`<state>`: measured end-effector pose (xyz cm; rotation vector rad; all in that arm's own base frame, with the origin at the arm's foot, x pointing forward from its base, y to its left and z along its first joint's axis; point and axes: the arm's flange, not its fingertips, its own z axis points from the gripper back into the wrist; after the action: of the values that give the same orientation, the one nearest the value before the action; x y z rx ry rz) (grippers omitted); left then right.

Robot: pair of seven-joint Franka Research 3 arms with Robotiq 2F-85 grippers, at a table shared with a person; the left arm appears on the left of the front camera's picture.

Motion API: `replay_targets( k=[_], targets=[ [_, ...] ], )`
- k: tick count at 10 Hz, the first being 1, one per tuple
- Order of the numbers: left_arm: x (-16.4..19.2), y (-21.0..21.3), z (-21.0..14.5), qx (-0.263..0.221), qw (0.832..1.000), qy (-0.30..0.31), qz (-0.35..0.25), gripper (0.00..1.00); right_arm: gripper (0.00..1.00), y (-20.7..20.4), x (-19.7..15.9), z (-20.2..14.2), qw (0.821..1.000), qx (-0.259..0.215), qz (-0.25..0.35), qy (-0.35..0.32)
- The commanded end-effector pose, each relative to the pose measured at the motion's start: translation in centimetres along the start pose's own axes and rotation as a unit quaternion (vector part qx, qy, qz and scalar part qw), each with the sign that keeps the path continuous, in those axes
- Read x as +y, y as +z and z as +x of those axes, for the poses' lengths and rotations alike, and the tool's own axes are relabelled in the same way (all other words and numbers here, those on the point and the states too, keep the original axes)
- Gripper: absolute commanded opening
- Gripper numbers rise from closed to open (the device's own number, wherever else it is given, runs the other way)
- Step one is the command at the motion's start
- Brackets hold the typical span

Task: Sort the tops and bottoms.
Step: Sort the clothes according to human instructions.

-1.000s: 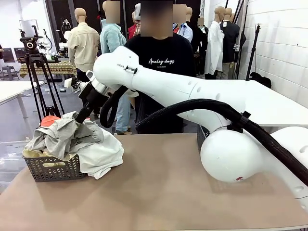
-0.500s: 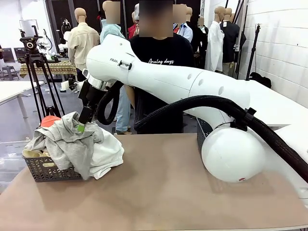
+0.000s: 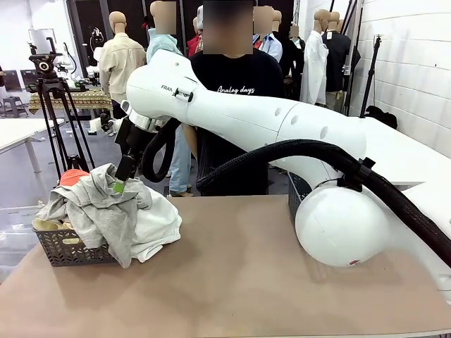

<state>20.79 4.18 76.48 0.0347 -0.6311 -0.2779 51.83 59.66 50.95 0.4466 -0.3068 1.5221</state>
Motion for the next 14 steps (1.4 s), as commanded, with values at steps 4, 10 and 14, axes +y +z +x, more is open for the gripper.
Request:
replay_targets(
  k=[4,10,14],
  targets=[
    [0.08,0.17,-0.16,0.005,1.0,0.002,0.005,1.0,1.0,-0.13,0.1,-0.02,1.0,0.003,0.002,-0.001],
    [0.08,0.17,-0.16,0.005,1.0,0.002,0.005,1.0,1.0,-0.13,0.1,-0.02,1.0,0.003,0.002,-0.001],
    [0.08,0.17,-0.16,0.005,1.0,0.002,0.005,1.0,1.0,-0.13,0.1,-0.02,1.0,0.003,0.002,-0.001]
  ],
)
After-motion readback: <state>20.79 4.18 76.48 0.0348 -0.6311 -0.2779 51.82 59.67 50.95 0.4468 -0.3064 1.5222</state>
